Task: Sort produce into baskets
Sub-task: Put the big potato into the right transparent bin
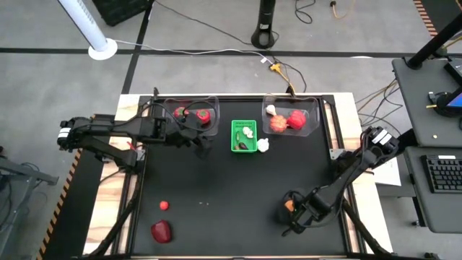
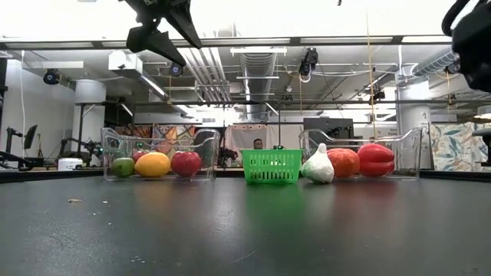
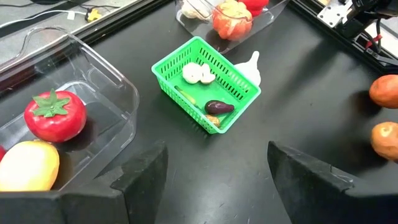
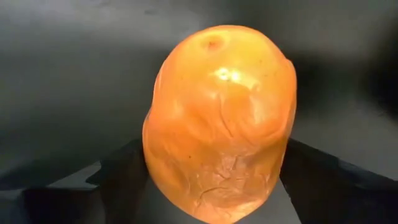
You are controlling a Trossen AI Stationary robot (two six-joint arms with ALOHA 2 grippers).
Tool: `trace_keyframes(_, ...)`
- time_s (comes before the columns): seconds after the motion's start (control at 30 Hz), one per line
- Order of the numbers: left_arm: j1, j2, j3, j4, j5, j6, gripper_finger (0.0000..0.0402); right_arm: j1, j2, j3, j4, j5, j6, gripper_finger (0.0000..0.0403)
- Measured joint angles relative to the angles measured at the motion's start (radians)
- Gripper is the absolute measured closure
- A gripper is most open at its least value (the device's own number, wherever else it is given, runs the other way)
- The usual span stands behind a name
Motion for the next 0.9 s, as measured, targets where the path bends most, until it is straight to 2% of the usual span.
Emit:
trace_keyframes(0.2, 0.000, 0.000, 0.000, 0.000, 0.000, 0.000, 0.0145, -0.015, 0.000, 0.043, 0.000, -0.002, -0.047, 0.0127)
trace_keyframes(0.4, 0.000, 0.000, 0.000, 0.000, 0.000, -0.005, 0.0145, -0.076, -0.007, 0.097, -0.025, -0.003, -0.165, 0.0133)
trace_keyframes(0.67, 0.000, 0.000, 0.000, 0.000, 0.001, -0.084, 0.0145, -0.253, -0.008, 0.236, -0.139, -0.010, -0.498, 0.0130)
trace_keyframes(0.9, -0.021, 0.000, 0.000, -0.017, 0.060, -0.164, 0.0145, -0.420, -0.008, 0.370, -0.171, -0.009, -0.815, 0.0127)
